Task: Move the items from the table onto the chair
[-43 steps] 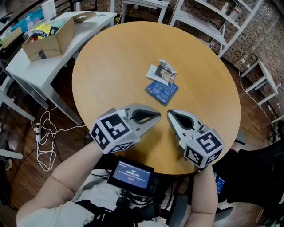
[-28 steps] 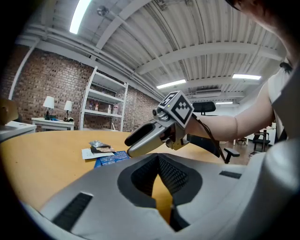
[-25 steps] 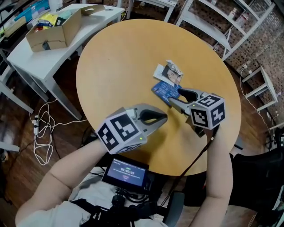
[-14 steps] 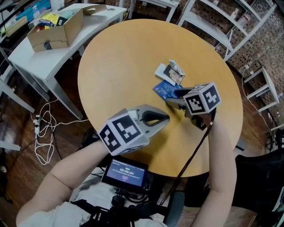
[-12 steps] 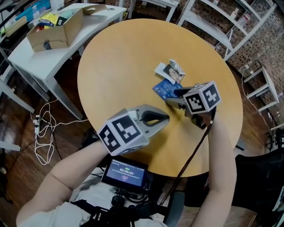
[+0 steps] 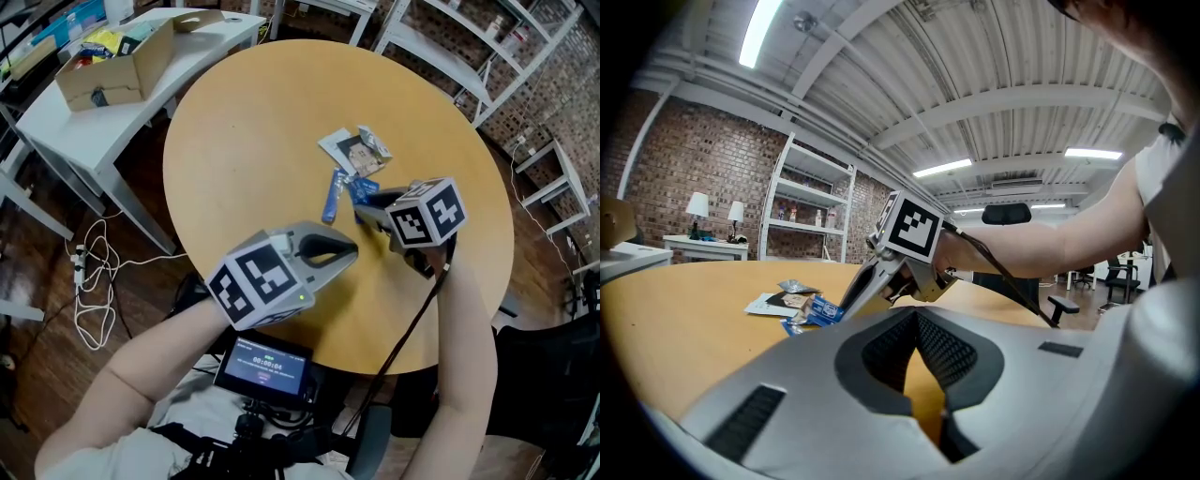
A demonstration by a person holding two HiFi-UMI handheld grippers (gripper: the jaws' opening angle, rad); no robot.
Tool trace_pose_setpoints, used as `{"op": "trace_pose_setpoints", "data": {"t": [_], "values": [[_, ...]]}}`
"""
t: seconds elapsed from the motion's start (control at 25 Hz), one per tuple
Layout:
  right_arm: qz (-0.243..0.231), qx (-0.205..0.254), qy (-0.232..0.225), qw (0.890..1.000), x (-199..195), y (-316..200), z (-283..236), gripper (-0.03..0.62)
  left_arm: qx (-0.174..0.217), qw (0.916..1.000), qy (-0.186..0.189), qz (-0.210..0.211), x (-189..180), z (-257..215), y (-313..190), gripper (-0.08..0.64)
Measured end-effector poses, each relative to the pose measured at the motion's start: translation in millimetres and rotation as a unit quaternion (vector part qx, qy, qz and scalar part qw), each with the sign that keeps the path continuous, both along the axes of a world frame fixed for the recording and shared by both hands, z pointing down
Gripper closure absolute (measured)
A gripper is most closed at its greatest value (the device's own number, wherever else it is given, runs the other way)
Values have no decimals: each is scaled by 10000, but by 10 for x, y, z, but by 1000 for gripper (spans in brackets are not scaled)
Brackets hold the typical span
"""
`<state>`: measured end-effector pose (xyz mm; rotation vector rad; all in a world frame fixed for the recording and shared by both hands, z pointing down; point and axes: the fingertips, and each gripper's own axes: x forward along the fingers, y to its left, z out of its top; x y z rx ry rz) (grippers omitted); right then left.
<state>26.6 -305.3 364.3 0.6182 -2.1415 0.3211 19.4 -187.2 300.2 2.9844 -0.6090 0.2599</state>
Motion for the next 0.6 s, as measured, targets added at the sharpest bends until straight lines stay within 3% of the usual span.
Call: {"op": "trace_pose_setpoints", "data": {"t": [0.24, 0.6], "values": [[41, 450, -66, 9990, 94, 52, -118, 511, 58, 10000, -17, -63, -25, 47, -37, 555], [259, 1166, -918, 9886, 204, 195, -670, 511, 63, 10000, -8, -76, -30, 37, -35, 555]]}}
